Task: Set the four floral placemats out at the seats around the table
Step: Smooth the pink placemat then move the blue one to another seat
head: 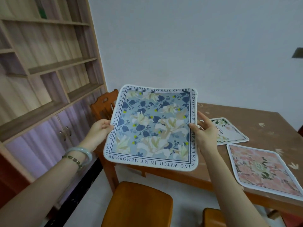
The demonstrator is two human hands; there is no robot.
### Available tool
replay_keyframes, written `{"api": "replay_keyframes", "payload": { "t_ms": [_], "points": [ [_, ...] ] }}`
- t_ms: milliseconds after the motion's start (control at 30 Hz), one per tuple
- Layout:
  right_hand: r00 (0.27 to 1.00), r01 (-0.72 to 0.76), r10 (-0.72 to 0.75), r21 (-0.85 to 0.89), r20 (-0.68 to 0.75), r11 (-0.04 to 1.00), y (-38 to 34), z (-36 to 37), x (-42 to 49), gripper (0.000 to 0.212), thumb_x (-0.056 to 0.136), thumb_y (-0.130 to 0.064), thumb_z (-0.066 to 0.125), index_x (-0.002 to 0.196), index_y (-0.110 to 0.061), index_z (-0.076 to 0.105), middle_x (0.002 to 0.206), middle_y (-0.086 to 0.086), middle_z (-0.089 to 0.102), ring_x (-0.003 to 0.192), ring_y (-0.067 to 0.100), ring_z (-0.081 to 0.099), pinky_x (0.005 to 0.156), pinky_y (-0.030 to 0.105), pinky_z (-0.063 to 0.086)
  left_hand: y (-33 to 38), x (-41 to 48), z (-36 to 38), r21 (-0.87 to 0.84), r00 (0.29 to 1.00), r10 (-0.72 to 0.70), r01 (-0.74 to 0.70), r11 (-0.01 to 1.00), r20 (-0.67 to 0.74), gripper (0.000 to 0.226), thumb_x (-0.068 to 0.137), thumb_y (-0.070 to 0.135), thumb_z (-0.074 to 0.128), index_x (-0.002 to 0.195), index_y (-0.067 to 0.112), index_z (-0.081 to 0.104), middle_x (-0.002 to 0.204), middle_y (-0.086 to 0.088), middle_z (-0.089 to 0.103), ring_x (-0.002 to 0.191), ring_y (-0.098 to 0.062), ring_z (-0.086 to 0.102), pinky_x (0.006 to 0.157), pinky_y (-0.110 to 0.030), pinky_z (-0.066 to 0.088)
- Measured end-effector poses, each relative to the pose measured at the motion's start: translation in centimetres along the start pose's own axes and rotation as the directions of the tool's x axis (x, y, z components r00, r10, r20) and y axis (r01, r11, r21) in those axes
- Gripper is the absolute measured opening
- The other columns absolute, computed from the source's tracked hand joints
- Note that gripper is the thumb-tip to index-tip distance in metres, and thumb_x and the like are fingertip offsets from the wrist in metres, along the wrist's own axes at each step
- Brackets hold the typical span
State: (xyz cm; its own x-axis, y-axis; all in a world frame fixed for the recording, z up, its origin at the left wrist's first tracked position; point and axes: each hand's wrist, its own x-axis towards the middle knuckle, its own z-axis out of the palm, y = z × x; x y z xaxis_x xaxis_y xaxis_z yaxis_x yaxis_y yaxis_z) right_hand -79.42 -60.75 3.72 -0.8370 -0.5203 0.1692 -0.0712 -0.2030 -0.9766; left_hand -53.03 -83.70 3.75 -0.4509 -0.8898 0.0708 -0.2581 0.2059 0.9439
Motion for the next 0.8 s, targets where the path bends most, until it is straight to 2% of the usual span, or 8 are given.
{"api": "replay_keyframes", "payload": {
  "t_ms": [133,200,300,433,600,667,800],
  "points": [
    [0.999,0.015,-0.017,-0.057,-0.044,0.998,0.4,3.4,-0.1,0.055,0.084,-0.007,0.069,0.133,-0.023,0.052,0.099,0.002,0.072,0.075,0.013,0.073,0.059,0.030,0.059,-1.7,2.6,-2.5,-0.012,0.997,0.010,-0.009,1.000,0.078,0.012,0.092,0.005,0.057,0.104,0.006,0.061,0.100,-0.012,0.070,0.094,-0.027,0.067,0.084,-0.039,0.053],
    [0.997,0.015,-0.022,-0.090,-0.075,0.996,1.0,5.3,-0.2,0.053,0.084,-0.008,0.070,0.132,-0.022,0.054,0.103,0.005,0.072,0.079,0.018,0.073,0.065,0.036,0.060,-2.8,4.2,-4.2,0.001,0.992,0.014,-0.014,1.000,0.125,0.012,0.091,0.006,0.058,0.103,0.008,0.062,0.100,-0.012,0.071,0.095,-0.027,0.067,0.088,-0.043,0.052],
    [0.990,0.008,-0.023,-0.113,-0.139,0.994,2.1,8.2,-0.6,0.050,0.082,-0.008,0.071,0.129,-0.017,0.057,0.105,0.008,0.071,0.086,0.022,0.072,0.075,0.042,0.059,-4.2,7.1,-6.7,0.008,0.984,0.034,-0.036,0.999,0.173,0.012,0.089,0.007,0.062,0.100,0.010,0.064,0.098,-0.010,0.071,0.095,-0.025,0.067,0.086,-0.040,0.053],
    [0.975,-0.021,-0.012,-0.147,-0.222,0.989,3.6,10.8,-1.7,0.045,0.082,-0.008,0.071,0.125,-0.019,0.060,0.096,0.001,0.074,0.076,0.013,0.073,0.061,0.027,0.058,-5.4,10.0,-8.4,0.024,0.966,0.036,-0.043,0.999,0.256,0.011,0.087,0.008,0.065,0.097,0.014,0.065,0.096,-0.008,0.071,0.092,-0.021,0.068,0.072,-0.026,0.049],
    [0.956,-0.045,-0.026,-0.233,-0.293,0.971,4.8,11.4,-1.4,0.037,0.082,-0.009,0.071,0.113,-0.029,0.065,0.082,-0.005,0.073,0.066,0.009,0.071,0.057,0.026,0.057,-6.6,12.5,-7.2,0.046,0.942,0.031,-0.049,0.998,0.333,0.010,0.086,0.008,0.066,0.095,0.014,0.066,0.097,-0.006,0.070,0.094,-0.018,0.065,0.078,-0.027,0.048],
    [0.953,-0.065,-0.019,-0.265,-0.303,0.962,5.7,11.3,-0.4,0.034,0.083,-0.009,0.070,0.108,-0.032,0.066,0.083,-0.003,0.073,0.068,0.013,0.072,0.059,0.030,0.058,-7.6,13.5,-5.9,0.050,0.939,0.011,-0.030,0.998,0.345,0.010,0.087,0.008,0.066,0.094,0.014,0.066,0.097,-0.005,0.070,0.094,-0.017,0.063,0.077,-0.025,0.046],
    [0.941,-0.156,0.056,-0.282,-0.333,0.947,9.0,10.7,1.8,0.035,0.084,-0.010,0.069,0.118,-0.017,0.065,0.090,0.002,0.073,0.075,0.018,0.072,0.068,0.037,0.060,-10.2,15.5,-3.0,0.097,0.933,-0.050,0.016,0.995,0.357,0.011,0.087,0.009,0.066,0.097,0.010,0.067,0.096,-0.005,0.070,0.095,-0.018,0.063,0.080,-0.028,0.047]
  ]
}}
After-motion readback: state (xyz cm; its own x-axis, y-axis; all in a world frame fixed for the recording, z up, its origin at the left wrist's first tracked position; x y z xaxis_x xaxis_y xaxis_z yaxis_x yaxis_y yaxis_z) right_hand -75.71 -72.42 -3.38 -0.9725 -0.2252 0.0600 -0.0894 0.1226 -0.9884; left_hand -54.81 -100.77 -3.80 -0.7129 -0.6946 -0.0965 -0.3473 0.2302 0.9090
